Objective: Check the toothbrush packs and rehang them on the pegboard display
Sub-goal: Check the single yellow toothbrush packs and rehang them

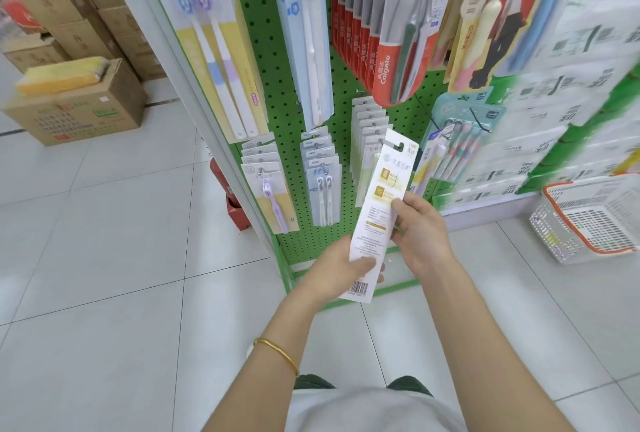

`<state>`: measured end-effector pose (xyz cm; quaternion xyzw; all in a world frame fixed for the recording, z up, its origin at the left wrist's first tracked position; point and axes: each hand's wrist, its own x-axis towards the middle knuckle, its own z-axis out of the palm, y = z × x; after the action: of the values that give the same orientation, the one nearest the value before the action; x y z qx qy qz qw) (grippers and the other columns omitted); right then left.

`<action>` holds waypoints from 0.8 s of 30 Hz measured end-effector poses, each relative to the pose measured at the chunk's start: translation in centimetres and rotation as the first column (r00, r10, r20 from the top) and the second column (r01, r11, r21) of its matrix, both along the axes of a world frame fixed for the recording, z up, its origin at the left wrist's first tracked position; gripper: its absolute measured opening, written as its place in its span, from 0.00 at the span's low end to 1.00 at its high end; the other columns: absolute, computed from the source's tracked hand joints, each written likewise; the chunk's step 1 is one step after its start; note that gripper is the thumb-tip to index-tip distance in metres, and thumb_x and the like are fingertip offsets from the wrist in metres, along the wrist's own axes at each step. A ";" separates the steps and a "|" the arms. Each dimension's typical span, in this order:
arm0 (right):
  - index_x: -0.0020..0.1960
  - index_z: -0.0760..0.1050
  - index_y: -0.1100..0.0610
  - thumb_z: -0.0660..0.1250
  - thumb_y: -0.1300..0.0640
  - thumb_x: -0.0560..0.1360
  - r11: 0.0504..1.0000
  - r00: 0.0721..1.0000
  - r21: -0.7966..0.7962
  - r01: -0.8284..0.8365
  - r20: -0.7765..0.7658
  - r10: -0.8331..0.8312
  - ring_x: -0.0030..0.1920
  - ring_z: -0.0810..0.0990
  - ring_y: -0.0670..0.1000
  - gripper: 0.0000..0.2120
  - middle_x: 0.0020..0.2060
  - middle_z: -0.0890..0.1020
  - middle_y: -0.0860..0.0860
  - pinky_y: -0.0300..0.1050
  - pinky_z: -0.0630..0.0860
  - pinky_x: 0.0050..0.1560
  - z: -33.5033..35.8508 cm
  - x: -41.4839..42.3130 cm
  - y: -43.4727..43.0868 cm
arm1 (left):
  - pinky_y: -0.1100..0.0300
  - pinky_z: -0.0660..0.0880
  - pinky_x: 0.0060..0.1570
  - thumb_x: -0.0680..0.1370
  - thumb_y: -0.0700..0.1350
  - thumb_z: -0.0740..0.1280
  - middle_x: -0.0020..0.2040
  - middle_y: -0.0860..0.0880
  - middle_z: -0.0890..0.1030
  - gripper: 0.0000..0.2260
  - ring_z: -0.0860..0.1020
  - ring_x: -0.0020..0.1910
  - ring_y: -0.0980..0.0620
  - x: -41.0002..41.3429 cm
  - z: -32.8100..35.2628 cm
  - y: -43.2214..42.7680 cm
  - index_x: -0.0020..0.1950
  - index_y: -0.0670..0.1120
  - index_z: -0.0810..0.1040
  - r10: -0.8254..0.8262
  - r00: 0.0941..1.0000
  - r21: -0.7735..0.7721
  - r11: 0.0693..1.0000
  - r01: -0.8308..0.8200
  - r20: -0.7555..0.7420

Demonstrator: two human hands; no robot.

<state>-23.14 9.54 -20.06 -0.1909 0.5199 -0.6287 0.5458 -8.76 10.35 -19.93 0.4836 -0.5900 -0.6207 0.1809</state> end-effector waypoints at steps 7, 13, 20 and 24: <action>0.50 0.79 0.60 0.64 0.66 0.76 0.969 0.966 -0.096 -0.229 -0.141 0.215 0.40 0.83 0.50 0.07 0.41 0.85 0.52 0.43 0.79 0.39 0.6 0.0 0.4 | 0.57 0.78 0.48 0.80 0.52 0.63 0.49 0.51 0.83 0.09 0.82 0.47 0.52 -0.6 1.7 -2.1 0.53 0.48 0.77 0.275 0.961 -0.108 0.955 -0.276 -0.027; 0.48 0.79 0.61 0.68 0.63 0.70 0.889 0.892 -0.109 -0.445 -0.140 0.429 0.40 0.83 0.51 0.07 0.41 0.85 0.54 0.44 0.79 0.38 0.8 0.1 0.8 | 0.50 0.79 0.46 0.79 0.45 0.66 0.47 0.49 0.81 0.01 0.81 0.46 0.49 -0.4 4.4 -4.2 0.48 0.51 0.75 0.495 0.826 -0.171 0.820 -0.547 -0.269; 0.47 0.77 0.63 0.76 0.56 0.67 0.821 0.824 -0.117 -0.559 0.037 0.566 0.45 0.82 0.53 0.14 0.46 0.83 0.57 0.47 0.79 0.45 0.0 1.2 0.9 | 0.51 0.79 0.44 0.79 0.41 0.65 0.44 0.47 0.81 0.04 0.80 0.42 0.49 0.5 5.1 -4.3 0.52 0.45 0.78 0.490 0.773 -0.055 0.830 -0.555 -0.403; 0.67 0.65 0.71 0.79 0.47 0.63 0.735 0.705 -0.154 -0.660 0.211 0.677 0.61 0.75 0.63 0.44 0.63 0.73 0.67 0.54 0.77 0.55 -0.4 2.6 1.3 | 0.52 0.77 0.45 0.80 0.41 0.63 0.48 0.44 0.80 0.10 0.78 0.45 0.47 1.6 4.9 -4.2 0.59 0.41 0.75 0.419 0.751 0.046 0.885 -0.462 -0.510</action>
<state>-20.51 10.88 -20.45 -0.3028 0.3199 -0.4240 0.7913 -7.12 6.17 -15.06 0.4209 -0.4157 -0.6401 0.4903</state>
